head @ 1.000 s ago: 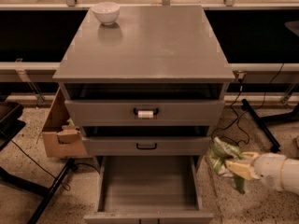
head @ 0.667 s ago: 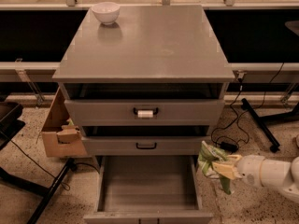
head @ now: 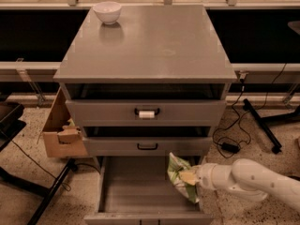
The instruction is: Place green jalapeno chip bag into bottom drawer
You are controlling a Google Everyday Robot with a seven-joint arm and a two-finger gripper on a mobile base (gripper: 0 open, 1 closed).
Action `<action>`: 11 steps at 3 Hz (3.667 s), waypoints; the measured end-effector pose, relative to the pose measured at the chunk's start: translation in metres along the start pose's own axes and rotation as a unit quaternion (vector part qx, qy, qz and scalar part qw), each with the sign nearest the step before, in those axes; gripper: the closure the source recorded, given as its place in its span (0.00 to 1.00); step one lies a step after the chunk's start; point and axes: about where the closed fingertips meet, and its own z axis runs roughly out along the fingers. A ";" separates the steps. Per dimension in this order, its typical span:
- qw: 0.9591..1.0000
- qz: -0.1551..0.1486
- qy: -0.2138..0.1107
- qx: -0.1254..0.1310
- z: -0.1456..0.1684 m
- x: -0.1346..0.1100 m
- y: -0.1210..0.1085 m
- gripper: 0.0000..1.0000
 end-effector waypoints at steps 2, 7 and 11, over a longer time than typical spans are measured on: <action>0.996 0.069 0.047 0.004 0.140 0.045 0.019 1.00; 0.996 0.091 -0.008 -0.023 0.264 0.049 0.075 0.74; 0.996 0.091 -0.008 -0.023 0.264 0.049 0.075 0.00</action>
Offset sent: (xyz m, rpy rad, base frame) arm 0.0251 0.1305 -0.1569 -0.0065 0.2023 -0.1020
